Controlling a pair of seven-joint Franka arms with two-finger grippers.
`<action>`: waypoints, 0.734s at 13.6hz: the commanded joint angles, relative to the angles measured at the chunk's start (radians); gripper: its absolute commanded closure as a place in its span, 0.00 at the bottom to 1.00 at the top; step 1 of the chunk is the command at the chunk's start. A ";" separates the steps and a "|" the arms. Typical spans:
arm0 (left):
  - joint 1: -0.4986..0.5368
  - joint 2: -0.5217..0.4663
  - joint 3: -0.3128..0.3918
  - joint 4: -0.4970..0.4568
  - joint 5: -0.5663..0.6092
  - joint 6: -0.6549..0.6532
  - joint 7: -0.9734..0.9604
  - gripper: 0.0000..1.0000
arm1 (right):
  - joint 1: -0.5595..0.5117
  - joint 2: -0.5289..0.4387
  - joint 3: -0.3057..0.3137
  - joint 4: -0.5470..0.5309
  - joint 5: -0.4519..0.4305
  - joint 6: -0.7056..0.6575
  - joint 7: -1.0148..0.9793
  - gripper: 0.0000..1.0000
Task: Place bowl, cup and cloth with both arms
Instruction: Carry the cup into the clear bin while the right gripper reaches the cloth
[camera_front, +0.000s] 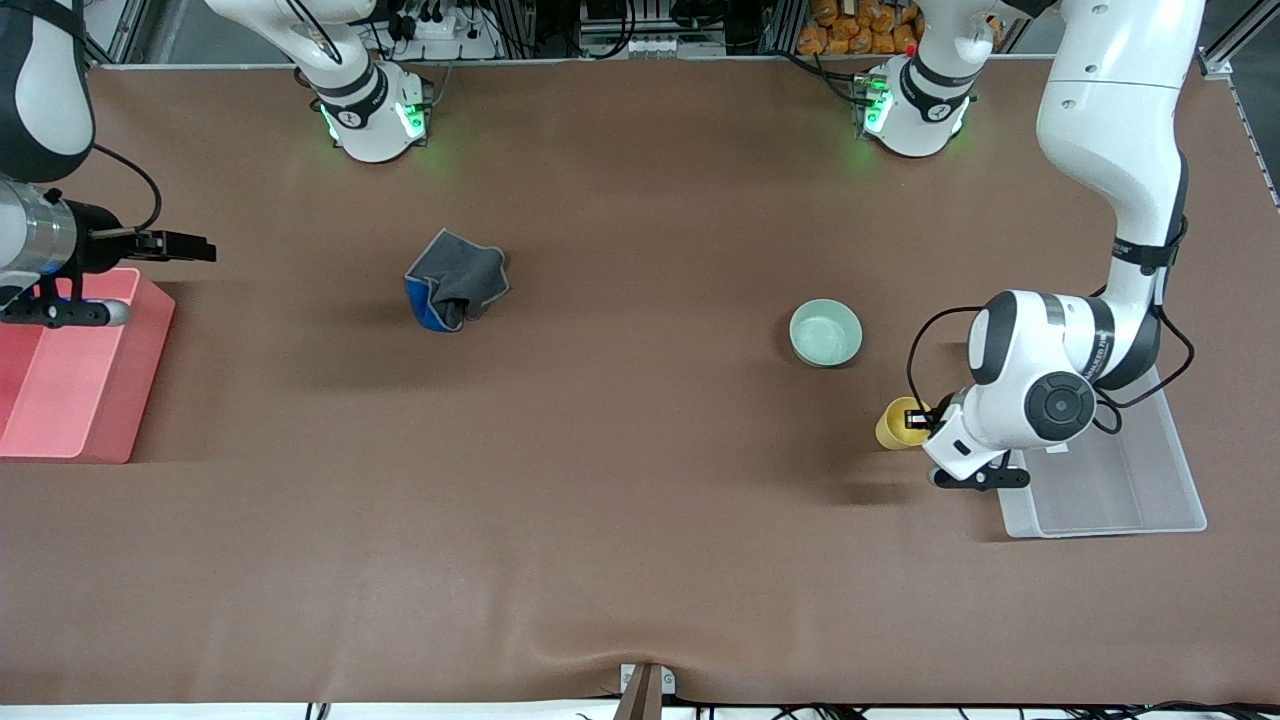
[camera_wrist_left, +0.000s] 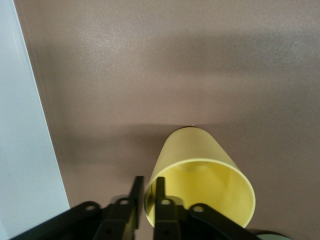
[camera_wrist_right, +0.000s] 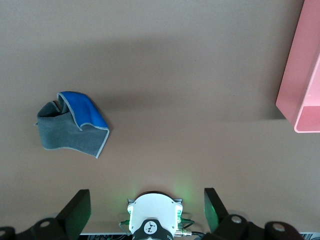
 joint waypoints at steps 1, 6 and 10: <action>-0.009 -0.013 0.002 -0.010 0.028 0.012 -0.053 1.00 | -0.015 -0.012 0.013 -0.022 0.011 0.012 0.016 0.00; 0.026 -0.105 0.004 0.009 0.028 -0.036 -0.047 1.00 | -0.009 -0.001 0.015 -0.097 0.016 0.070 0.016 0.00; 0.103 -0.128 -0.001 0.172 0.010 -0.213 0.002 1.00 | -0.012 0.041 0.013 -0.098 0.059 0.072 0.016 0.00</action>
